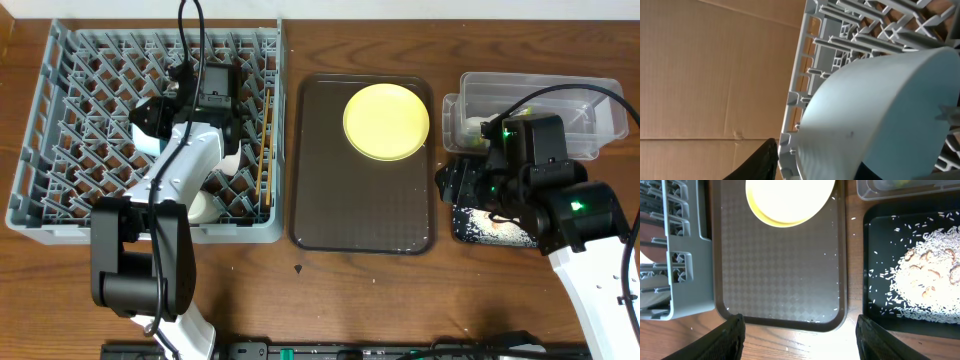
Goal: Sort waste into correct bins and load items into the dishwasher
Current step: 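Move both grippers to opposite edges of the yellow plate, then grip the yellow plate with both grippers and lift it, then carry the yellow plate left and stand it upright in the rack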
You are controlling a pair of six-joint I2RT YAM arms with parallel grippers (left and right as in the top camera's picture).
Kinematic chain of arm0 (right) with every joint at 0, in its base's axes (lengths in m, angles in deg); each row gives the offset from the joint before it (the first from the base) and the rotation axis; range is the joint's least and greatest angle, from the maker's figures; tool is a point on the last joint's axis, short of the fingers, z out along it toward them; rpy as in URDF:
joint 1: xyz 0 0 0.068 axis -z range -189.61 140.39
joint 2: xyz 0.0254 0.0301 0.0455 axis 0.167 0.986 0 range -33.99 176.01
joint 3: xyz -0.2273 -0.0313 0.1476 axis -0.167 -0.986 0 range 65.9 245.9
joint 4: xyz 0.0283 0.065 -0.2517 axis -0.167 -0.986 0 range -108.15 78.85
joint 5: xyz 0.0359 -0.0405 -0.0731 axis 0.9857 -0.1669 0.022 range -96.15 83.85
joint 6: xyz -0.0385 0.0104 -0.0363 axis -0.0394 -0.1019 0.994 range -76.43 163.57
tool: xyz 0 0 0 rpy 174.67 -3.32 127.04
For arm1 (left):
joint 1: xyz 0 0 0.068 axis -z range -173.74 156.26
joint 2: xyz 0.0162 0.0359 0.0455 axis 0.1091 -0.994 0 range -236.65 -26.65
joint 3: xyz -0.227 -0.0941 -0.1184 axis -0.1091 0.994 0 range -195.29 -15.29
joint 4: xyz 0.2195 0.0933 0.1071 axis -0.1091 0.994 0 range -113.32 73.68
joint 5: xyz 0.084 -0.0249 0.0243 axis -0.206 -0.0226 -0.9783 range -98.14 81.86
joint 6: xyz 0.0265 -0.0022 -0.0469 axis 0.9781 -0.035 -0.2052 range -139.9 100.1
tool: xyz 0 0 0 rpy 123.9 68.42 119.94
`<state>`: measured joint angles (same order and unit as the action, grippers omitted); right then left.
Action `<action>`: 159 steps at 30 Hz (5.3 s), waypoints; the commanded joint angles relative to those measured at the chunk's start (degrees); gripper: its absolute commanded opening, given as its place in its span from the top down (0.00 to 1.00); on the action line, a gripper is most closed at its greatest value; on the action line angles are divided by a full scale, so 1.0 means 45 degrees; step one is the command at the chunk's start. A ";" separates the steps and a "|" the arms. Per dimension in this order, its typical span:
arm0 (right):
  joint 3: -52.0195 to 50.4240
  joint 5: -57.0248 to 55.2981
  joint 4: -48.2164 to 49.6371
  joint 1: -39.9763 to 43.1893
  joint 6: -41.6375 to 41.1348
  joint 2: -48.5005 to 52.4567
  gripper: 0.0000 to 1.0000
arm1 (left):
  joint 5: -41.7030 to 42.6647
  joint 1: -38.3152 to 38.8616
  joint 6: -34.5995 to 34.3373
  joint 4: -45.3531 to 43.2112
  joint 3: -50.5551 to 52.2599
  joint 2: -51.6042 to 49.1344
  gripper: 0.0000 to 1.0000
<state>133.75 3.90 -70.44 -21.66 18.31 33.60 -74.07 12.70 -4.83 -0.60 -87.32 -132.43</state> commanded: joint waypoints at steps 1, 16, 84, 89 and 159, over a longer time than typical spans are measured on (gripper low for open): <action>0.0063 -0.0034 -0.0015 0.0092 -0.0092 -0.0136 0.31 | -0.0243 0.0053 -0.0199 0.0175 0.0078 -0.0223 0.57; 0.0063 -0.0029 -0.0068 0.0092 -0.0087 -0.0136 0.31 | 0.1744 0.2798 -0.0845 0.0831 0.0073 0.2006 0.30; -0.0029 0.5037 0.6037 0.0840 0.1909 0.3847 0.99 | 2.4650 0.2064 -0.8077 0.4357 0.0058 0.6241 0.09; -0.0029 0.7198 0.5683 0.1001 0.3016 0.2987 0.99 | 2.6029 0.1880 -0.8034 0.3968 0.0058 0.6241 0.08; -0.0029 0.5615 0.2749 0.1001 0.4017 0.2633 0.43 | 0.7325 -0.2642 0.1141 0.3138 -0.0714 0.3337 0.70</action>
<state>133.49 29.34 -58.16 -17.77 35.73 46.60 -41.50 0.85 1.82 13.67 -89.79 -117.83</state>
